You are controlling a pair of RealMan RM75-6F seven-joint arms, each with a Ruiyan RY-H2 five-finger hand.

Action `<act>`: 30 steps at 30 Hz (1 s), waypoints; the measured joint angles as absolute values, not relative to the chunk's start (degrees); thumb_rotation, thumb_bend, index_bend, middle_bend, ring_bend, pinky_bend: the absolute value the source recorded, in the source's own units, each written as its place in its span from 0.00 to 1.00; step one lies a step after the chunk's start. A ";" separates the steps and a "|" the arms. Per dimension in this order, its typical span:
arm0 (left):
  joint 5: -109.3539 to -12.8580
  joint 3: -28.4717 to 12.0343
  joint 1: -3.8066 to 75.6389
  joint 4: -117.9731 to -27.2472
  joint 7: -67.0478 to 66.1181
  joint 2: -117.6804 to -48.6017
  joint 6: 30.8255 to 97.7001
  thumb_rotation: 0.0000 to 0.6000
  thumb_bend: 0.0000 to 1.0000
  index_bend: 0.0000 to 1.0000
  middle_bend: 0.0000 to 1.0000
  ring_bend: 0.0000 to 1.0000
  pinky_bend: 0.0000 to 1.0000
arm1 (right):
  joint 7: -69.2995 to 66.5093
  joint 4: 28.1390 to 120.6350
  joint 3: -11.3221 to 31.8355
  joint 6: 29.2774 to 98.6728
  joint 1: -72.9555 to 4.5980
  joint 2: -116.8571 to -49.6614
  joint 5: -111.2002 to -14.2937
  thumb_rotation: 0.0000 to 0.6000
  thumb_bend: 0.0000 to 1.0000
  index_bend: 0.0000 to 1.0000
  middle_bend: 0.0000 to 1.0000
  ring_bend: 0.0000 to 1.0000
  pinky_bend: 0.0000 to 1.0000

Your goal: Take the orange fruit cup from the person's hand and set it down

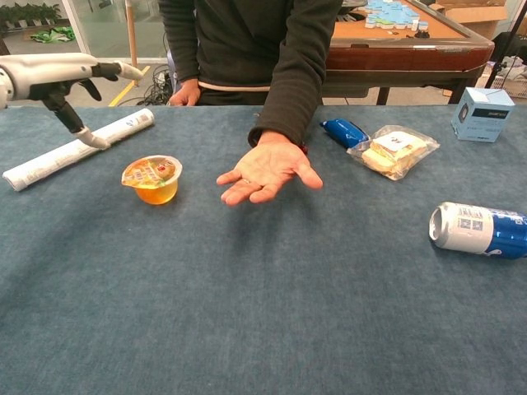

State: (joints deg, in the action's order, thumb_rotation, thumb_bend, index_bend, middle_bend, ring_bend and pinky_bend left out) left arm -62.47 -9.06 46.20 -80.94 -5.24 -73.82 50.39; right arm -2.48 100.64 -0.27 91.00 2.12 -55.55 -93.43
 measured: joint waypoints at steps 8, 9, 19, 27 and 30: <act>-61.64 -6.93 37.97 -91.44 -11.02 -68.74 62.61 1.00 0.14 0.00 0.00 0.01 0.17 | -3.21 100.23 -0.58 90.21 1.50 -55.72 -94.62 1.00 0.07 0.02 0.04 0.00 0.06; -61.57 -6.49 36.89 -92.80 -11.58 -68.06 63.83 1.00 0.14 0.00 0.00 0.01 0.17 | -3.24 100.13 -0.65 89.97 1.26 -55.82 -94.98 1.00 0.07 0.02 0.04 0.00 0.06; -63.94 -1.56 24.14 -103.80 -15.18 -63.10 78.20 1.00 0.14 0.00 0.00 0.01 0.16 | -4.15 99.51 -0.89 88.10 -0.08 -56.51 -95.41 1.00 0.07 0.02 0.04 0.00 0.06; -71.79 1.12 17.15 -105.22 -16.88 -64.46 87.65 1.00 0.14 0.00 0.00 0.01 0.15 | -4.55 99.51 -1.27 86.46 -1.03 -56.54 -95.68 1.00 0.07 0.02 0.04 0.00 0.06; -74.63 1.78 15.40 -105.00 -17.38 -65.62 89.65 1.00 0.14 0.00 0.00 0.01 0.14 | -4.62 99.46 -1.44 86.16 -1.25 -56.66 -95.70 1.00 0.07 0.02 0.04 0.00 0.06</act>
State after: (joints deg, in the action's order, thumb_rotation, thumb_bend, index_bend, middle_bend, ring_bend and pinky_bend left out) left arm -74.63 1.78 15.40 -105.00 -17.38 -65.62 89.65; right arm -4.62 99.46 -1.44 86.16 -1.25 -56.66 -95.70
